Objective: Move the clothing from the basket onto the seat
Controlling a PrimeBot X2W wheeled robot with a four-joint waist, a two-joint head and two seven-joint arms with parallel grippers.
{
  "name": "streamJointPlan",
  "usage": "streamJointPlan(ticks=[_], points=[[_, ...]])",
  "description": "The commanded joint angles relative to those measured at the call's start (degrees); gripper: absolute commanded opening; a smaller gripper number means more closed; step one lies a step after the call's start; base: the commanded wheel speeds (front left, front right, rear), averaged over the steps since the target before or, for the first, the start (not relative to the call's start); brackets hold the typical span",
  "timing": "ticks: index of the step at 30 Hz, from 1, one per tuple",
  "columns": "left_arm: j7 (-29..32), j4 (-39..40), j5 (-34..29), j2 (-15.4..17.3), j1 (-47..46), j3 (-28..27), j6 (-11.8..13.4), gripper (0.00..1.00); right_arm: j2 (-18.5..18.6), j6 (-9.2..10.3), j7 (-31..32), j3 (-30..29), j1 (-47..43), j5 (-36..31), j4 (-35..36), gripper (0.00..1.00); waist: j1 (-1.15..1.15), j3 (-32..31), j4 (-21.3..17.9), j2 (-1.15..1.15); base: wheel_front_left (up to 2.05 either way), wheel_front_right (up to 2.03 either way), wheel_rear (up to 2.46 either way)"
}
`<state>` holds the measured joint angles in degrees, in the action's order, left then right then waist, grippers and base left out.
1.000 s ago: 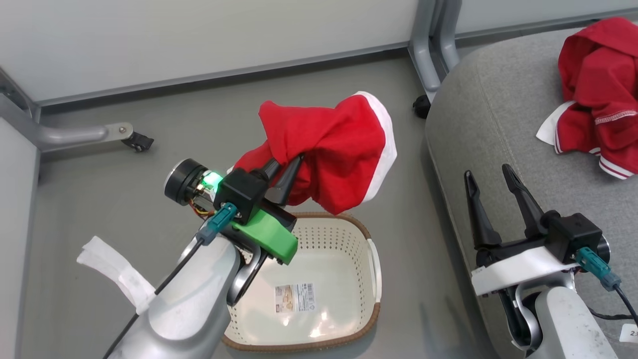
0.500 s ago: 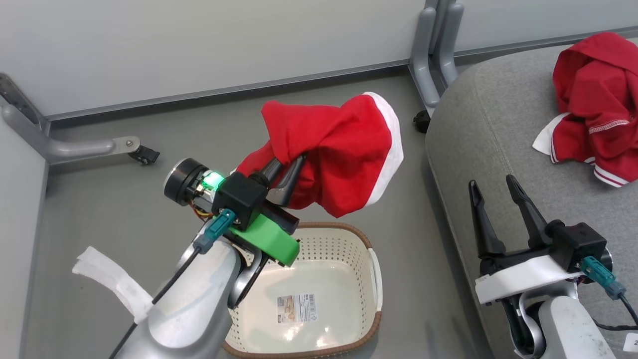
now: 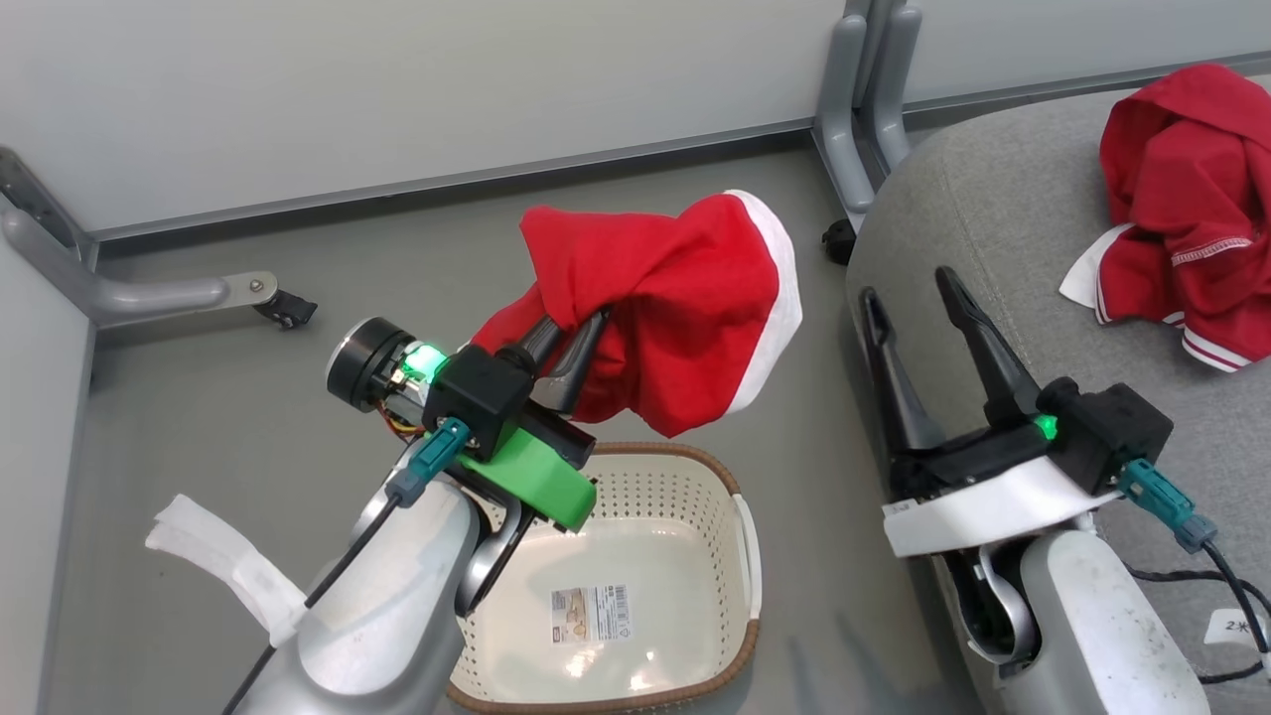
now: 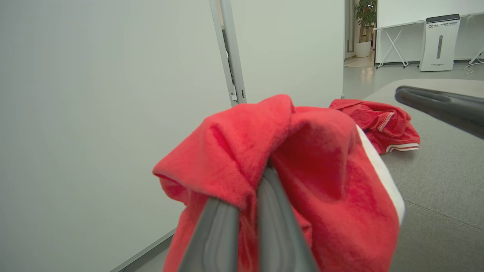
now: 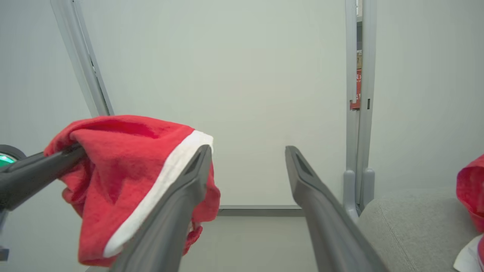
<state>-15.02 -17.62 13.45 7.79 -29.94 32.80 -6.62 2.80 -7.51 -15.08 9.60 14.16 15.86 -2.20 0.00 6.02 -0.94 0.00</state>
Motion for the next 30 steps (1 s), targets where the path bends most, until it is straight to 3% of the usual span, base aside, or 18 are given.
streamJointPlan(ticks=[1,11,30], points=[[-0.2,0.0,-0.5,-0.2,0.8,-0.3,-0.3,0.00,0.2,0.04,-0.1,0.9,0.9,0.5,0.4,1.00,0.00,0.1,0.0,0.00,0.00,0.00,0.00],[-0.2,0.4,-1.4,-1.2,0.0,0.1,-0.6,0.00,0.2,0.04,-0.1,8.4,3.2,3.6,-2.0,1.00,0.00,0.6,1.0,0.00,0.00,0.00,0.00],[-0.2,2.3,-1.9,-3.0,-0.9,2.3,-0.9,0.00,0.2,0.04,-0.1,13.1,4.0,9.4,-6.1,1.00,0.00,2.2,2.9,0.00,0.00,0.00,0.00]])
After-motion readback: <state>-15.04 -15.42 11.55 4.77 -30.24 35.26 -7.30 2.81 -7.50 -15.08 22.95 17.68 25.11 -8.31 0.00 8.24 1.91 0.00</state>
